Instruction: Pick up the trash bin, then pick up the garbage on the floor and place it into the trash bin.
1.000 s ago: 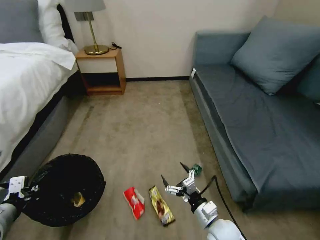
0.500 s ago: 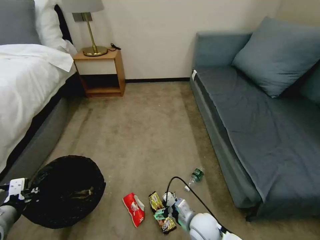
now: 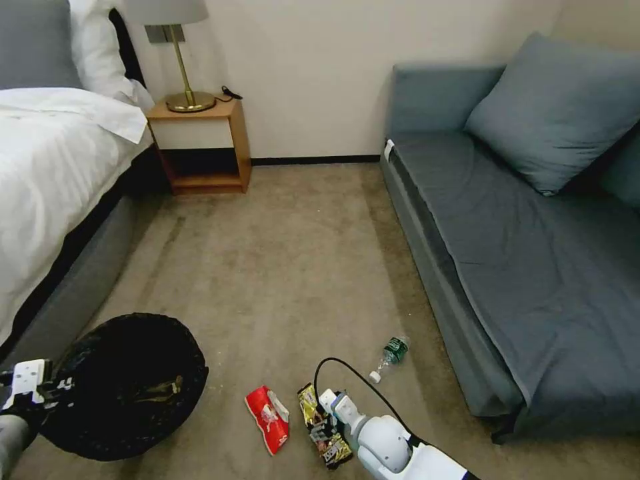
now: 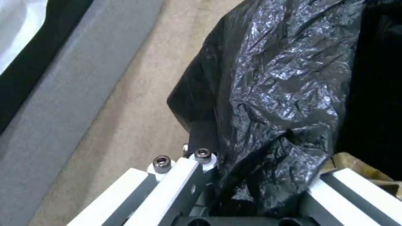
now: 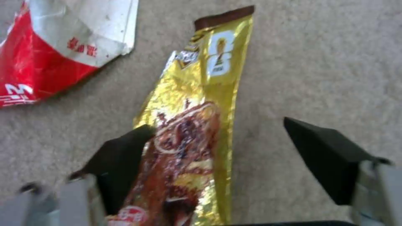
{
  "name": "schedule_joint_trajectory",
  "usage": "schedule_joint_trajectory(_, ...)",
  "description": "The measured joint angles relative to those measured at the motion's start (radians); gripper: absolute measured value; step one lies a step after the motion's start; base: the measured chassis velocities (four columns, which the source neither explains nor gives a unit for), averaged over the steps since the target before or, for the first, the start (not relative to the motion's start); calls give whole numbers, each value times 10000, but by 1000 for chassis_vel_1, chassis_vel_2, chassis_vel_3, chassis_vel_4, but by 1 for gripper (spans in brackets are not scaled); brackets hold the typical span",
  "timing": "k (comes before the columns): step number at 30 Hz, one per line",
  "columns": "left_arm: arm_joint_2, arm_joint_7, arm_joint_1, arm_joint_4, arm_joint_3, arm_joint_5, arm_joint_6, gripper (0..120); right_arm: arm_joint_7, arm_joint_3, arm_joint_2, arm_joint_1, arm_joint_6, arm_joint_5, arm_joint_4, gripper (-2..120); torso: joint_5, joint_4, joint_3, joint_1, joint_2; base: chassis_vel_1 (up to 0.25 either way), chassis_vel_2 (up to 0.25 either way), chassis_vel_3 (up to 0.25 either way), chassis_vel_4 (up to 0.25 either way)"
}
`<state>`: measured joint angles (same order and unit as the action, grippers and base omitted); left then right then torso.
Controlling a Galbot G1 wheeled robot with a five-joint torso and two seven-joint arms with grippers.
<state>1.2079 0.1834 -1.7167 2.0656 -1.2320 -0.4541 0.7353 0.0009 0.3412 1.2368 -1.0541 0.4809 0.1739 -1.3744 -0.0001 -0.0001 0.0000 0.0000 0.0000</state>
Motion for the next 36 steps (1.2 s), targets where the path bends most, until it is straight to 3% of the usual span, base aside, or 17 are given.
schedule_joint_trajectory(5, -25, -1, 29, -19, 9, 0, 0, 3, 33, 32, 119, 4, -16, 14, 91, 66, 0, 0, 0, 0, 0, 0, 0, 0, 0)
schedule_joint_trajectory(7, -26, -3, 31, -39, 12, 0, 1, 3, 37, 47, 116, 4, -24, 26, 87, 54, 0, 0, 0, 0, 0, 0, 0, 0, 0)
schedule_joint_trajectory(10, -26, -5, 39, -63, 15, 0, 1, 3, 38, 52, 106, -5, -34, 24, 79, 48, 0, 0, 0, 0, 0, 0, 0, 0, 0)
schedule_joint_trajectory(11, -25, -5, 47, -80, 21, 0, 1, 3, 40, 53, 101, -13, -42, 15, 76, 39, 0, 1, 0, -1, 0, 0, 0, 0, 0)
schedule_joint_trajectory(15, -29, -5, 64, -91, 40, 0, 1, 3, 51, 36, 96, -48, -69, -46, 59, 29, 0, 1, 0, 0, 0, 0, 0, 0, 0)
schedule_joint_trajectory(16, -32, -7, 75, -95, 54, 0, 1, 3, 81, -11, 99, -86, -87, -55, 19, 21, 0, 1, 0, 0, 0, 0, 0, 0, 0)
schedule_joint_trajectory(18, -35, -9, 80, -103, 60, 0, 1, 3, 109, -35, 97, -108, -96, -62, -10, 19, 0, 0, 0, 0, 0, 0, 0, 0, 0)
schedule_joint_trajectory(22, -41, -26, 87, -124, 80, -1, 1, 3, 409, -126, -45, -214, -120, -65, -410, 1, 1, 1, 0, 0, 0, 0, 0, 0, 0)
schedule_joint_trajectory(29, -40, -27, 53, -85, 82, 0, 1, 3, 768, -489, -442, -147, -203, 669, -1809, 0, 1, 0, 0, 0, 0, 0, 0, 0, 0)
schedule_joint_trajectory(32, -39, -27, 20, -53, 61, 0, 1, 3, 1077, -697, -526, 95, -484, 1578, -2673, 0, 1, 0, 0, 0, 0, 0, 0, 0, 0)
schedule_joint_trajectory(35, -4, -26, -34, 16, 56, -1, 1, 3, 1420, -469, -289, 771, -1301, 3376, -3723, 0, 0, -1, 0, 0, 0, 0, 0, 0, 0)
schedule_joint_trajectory(36, -4, -26, -34, 16, 56, -1, 1, 3, 1420, -469, -289, 771, -1301, 3376, -3723, 0, 0, -1, 0, 0, 0, 0, 0, 0, 0)
